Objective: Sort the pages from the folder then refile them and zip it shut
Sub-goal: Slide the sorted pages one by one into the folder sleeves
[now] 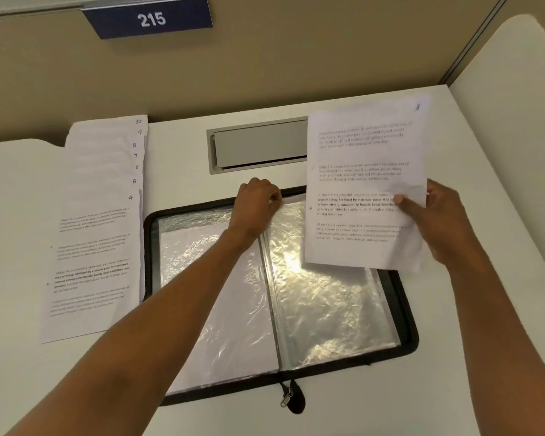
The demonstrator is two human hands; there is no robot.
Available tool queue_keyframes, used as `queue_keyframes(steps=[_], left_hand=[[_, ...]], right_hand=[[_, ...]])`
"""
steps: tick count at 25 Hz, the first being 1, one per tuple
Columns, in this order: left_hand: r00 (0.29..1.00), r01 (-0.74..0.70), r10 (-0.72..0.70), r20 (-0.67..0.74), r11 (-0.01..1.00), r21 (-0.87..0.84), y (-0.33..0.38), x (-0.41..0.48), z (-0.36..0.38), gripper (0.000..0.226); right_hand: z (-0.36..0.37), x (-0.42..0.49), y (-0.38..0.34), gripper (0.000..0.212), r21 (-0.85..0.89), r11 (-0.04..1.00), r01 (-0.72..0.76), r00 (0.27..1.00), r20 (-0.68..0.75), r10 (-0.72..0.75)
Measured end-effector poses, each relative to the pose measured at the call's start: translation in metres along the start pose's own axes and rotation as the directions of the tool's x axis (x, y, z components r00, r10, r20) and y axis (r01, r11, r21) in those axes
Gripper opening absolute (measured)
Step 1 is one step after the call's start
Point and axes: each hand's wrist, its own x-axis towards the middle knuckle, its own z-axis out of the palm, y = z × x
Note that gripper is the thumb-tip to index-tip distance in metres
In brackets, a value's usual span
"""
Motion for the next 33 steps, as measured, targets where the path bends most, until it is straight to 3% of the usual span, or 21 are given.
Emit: queue_keyframes(steps=[5, 8, 14, 17, 20, 23, 26, 33], left_hand=[[0.999, -0.035, 0.034, 0.042, 0.999, 0.015, -0.001, -0.001, 0.003, 0.015], [0.998, -0.024, 0.024, 0.053, 1.000, -0.001, 0.000, 0.003, 0.001, 0.008], [0.980, -0.167, 0.173, -0.093, 0.983, 0.071, -0.003, -0.011, -0.001, 0.002], [0.988, -0.139, 0.137, -0.073, 0.990, -0.010, -0.001, -0.018, -0.002, 0.004], [0.989, -0.144, 0.140, -0.058, 0.986, -0.087, -0.003, -0.022, -0.002, 0.012], [0.983, -0.166, 0.160, -0.088, 0.984, -0.063, -0.007, -0.023, 0.001, 0.010], [0.975, -0.182, 0.179, -0.128, 0.983, -0.010, -0.008, -0.023, 0.002, 0.012], [0.966, -0.207, 0.207, -0.156, 0.978, 0.019, -0.008, -0.016, -0.001, 0.017]], right_hand=[[0.014, 0.024, -0.044, 0.026, -0.054, 0.982, 0.182, 0.981, -0.058, -0.185], [0.021, 0.033, -0.057, 0.025, -0.093, 0.965, 0.247, 0.967, -0.047, -0.252], [0.035, 0.053, -0.080, 0.018, -0.266, 0.894, 0.361, 0.920, -0.054, -0.387], [0.046, 0.070, -0.096, 0.026, -0.308, 0.858, 0.410, 0.897, -0.033, -0.441], [0.064, 0.084, -0.113, 0.024, -0.237, 0.846, 0.479, 0.875, 0.053, -0.481], [0.088, 0.095, -0.124, 0.025, -0.207, 0.839, 0.503, 0.863, 0.177, -0.474], [0.109, 0.104, -0.122, 0.022, -0.293, 0.818, 0.496, 0.863, 0.270, -0.427], [0.136, 0.110, -0.107, 0.013, -0.426, 0.771, 0.474, 0.874, 0.334, -0.352]])
